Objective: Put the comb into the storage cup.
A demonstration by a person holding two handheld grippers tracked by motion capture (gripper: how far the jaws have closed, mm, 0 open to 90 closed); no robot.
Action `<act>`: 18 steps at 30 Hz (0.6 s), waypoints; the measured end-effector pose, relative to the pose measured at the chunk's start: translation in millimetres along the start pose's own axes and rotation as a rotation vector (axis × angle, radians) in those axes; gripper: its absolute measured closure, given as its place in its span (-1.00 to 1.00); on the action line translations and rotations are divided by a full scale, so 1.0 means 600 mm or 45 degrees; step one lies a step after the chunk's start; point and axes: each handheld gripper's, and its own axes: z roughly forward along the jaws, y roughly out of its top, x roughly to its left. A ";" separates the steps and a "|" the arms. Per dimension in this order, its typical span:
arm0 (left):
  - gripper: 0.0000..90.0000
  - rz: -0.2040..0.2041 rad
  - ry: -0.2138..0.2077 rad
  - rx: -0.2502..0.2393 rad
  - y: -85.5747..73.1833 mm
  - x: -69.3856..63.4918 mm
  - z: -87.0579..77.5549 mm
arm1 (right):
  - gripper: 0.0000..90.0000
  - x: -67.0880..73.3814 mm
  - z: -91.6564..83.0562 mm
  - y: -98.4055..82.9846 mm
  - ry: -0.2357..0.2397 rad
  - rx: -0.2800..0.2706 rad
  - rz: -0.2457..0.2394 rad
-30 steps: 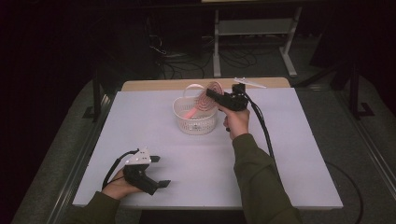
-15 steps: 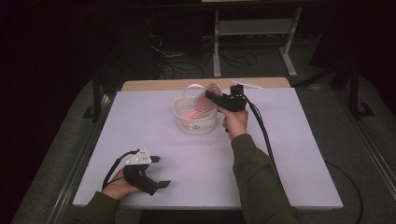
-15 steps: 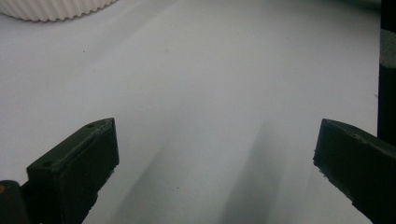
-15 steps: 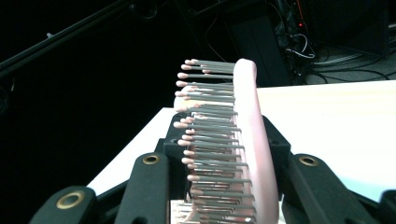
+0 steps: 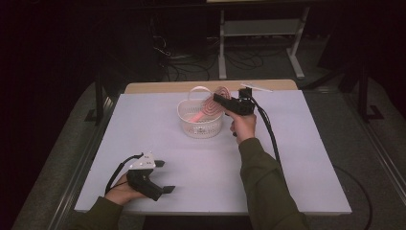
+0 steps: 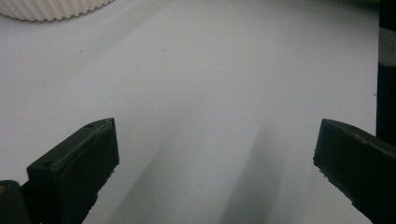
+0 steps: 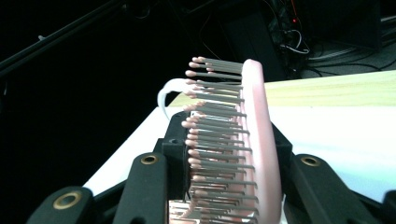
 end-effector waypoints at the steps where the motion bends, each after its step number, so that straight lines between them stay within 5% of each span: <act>1: -1.00 0.000 0.000 0.000 0.000 0.000 0.000 | 0.36 -0.001 0.000 -0.001 -0.002 0.004 -0.001; 11: -1.00 0.001 0.001 0.001 0.000 0.000 0.000 | 0.25 -0.001 -0.002 0.001 -0.013 0.015 -0.033; 18: -1.00 0.003 0.002 0.003 0.001 -0.001 0.001 | 0.07 -0.001 -0.009 0.004 -0.063 0.040 -0.108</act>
